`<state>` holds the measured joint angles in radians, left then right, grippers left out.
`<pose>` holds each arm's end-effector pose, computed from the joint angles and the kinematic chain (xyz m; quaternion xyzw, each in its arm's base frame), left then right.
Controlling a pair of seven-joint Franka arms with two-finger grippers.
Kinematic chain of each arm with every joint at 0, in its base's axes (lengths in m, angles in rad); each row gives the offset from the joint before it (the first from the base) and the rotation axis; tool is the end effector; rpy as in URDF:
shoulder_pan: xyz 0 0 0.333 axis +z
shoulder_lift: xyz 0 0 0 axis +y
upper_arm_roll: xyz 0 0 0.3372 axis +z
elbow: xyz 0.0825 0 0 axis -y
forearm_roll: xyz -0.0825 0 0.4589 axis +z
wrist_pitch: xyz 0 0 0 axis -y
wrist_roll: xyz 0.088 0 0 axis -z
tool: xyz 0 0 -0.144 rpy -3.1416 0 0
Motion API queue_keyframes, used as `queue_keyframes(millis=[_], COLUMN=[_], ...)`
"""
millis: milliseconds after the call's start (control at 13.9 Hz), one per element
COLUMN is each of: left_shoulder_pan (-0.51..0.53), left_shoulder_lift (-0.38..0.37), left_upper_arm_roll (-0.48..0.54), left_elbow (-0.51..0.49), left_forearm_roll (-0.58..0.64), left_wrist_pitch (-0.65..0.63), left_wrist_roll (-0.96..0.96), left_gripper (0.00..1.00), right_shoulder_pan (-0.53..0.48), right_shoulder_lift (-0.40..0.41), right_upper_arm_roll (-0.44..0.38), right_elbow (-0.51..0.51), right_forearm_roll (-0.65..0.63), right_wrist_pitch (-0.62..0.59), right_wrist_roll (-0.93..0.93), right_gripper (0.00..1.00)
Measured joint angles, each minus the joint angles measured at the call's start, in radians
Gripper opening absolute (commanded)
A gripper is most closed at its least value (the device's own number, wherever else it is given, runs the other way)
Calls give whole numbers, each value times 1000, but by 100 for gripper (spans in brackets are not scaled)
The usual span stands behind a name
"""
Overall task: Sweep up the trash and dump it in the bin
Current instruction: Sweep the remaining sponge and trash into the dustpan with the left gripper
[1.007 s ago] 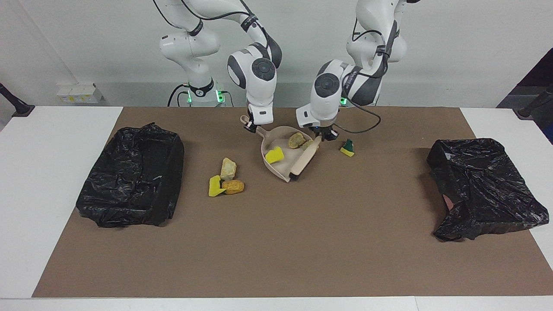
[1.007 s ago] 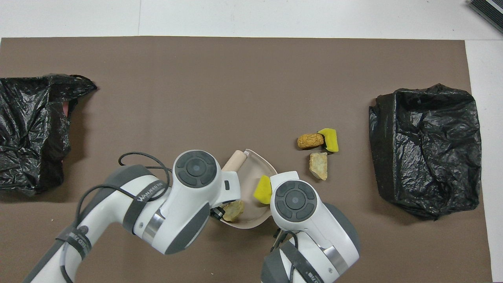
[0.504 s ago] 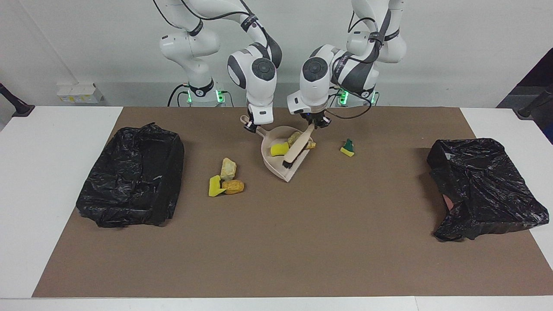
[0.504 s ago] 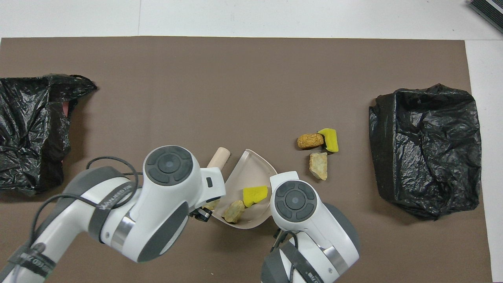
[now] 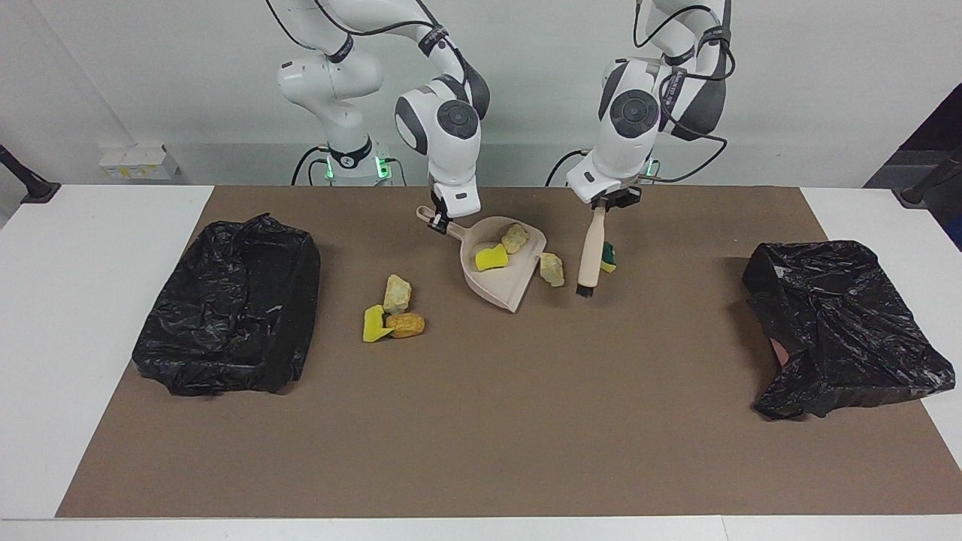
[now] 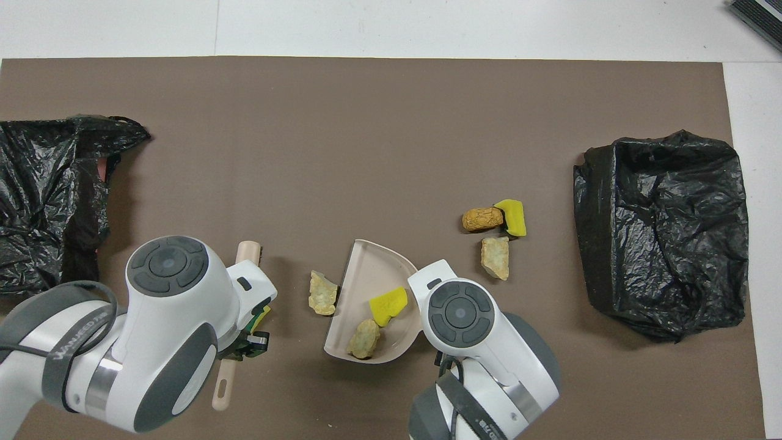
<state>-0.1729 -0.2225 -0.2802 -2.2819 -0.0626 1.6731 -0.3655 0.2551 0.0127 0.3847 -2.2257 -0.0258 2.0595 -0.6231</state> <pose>0.4263 -0.2157 0.3666 -0.9804 0.0245 0.1797 0.0773 0.4499 0.3323 0.2930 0.7997 0.5938 -0.0888 0.0092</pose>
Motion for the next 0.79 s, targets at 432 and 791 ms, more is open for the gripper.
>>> queue_keyframes(millis=[432, 791], left_shoulder_pan=[32, 29], left_shoulder_lift=[-97, -86], left_upper_arm_roll=[-3, -14], left_elbow=[-207, -247], left_forearm_roll=[-35, -175], left_wrist_pitch=[198, 306], left_wrist_roll=[-276, -304], left_gripper=[0, 0], right_shoulder_pan=[3, 3], right_shoulder_lift=[50, 52], right_upper_arm_roll=[5, 5], right_elbow=[40, 41], right_forearm_roll=[-1, -1], right_wrist_pitch=[8, 6], right_wrist_roll=[28, 37], right_gripper=[0, 0])
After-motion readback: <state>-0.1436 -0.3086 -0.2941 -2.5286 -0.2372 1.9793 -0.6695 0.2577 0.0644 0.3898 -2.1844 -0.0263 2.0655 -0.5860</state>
